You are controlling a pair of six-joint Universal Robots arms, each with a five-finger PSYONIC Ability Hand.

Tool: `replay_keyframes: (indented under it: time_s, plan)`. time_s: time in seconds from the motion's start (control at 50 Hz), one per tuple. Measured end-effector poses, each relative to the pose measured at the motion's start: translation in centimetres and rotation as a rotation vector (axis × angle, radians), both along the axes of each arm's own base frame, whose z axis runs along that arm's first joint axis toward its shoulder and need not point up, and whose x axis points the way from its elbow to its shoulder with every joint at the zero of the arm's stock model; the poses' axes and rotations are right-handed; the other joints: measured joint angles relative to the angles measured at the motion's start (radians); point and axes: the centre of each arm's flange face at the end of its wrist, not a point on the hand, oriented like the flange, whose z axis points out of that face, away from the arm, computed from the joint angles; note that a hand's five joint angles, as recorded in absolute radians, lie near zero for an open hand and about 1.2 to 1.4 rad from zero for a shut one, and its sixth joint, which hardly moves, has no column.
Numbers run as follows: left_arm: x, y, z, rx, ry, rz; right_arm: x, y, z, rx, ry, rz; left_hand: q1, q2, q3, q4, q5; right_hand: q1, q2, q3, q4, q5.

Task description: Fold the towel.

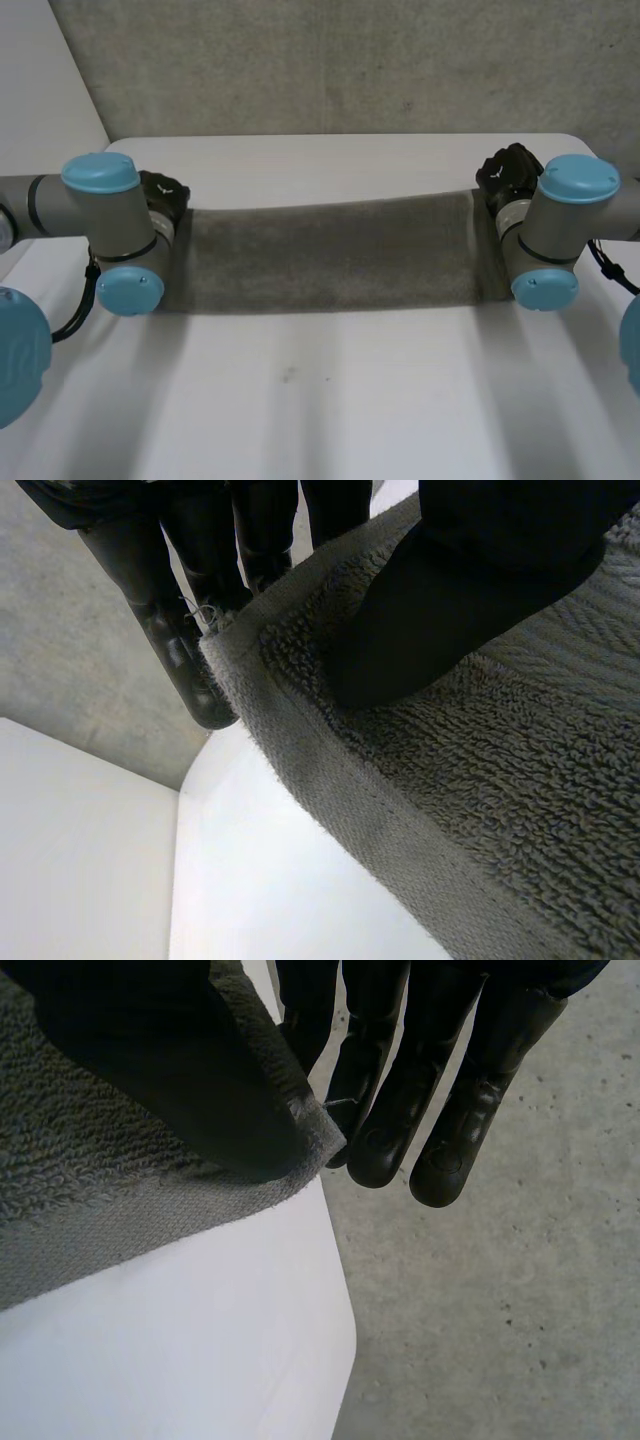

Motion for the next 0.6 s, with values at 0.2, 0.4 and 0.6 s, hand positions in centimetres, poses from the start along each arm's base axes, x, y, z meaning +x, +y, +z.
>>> replay_keyframes:
  time_s: [0.2,0.4,0.6]
  plan:
    - [-1.0,-0.7,-0.1,-0.030,0.018,-0.031,1.0,-0.7,0.9,-0.063,-0.057,0.036,-0.870,-0.875,-0.870,-0.873,-0.858,-0.783,-0.946,-0.970,-0.963,-0.925]
    - [-1.3,0.2,4.7,-0.128,0.118,-0.057,0.9,1.5,7.9,-0.158,-0.325,0.093,-1.027,-1.041,-1.039,-1.040,-1.011,-0.783,-0.949,-0.976,-0.966,-0.931]
    - [0.7,5.0,9.5,-0.073,0.508,-0.090,-2.0,5.8,9.9,0.049,-0.501,0.099,-1.038,-1.052,-1.048,-1.050,-1.017,-0.783,-0.949,-0.976,-0.966,-0.932]
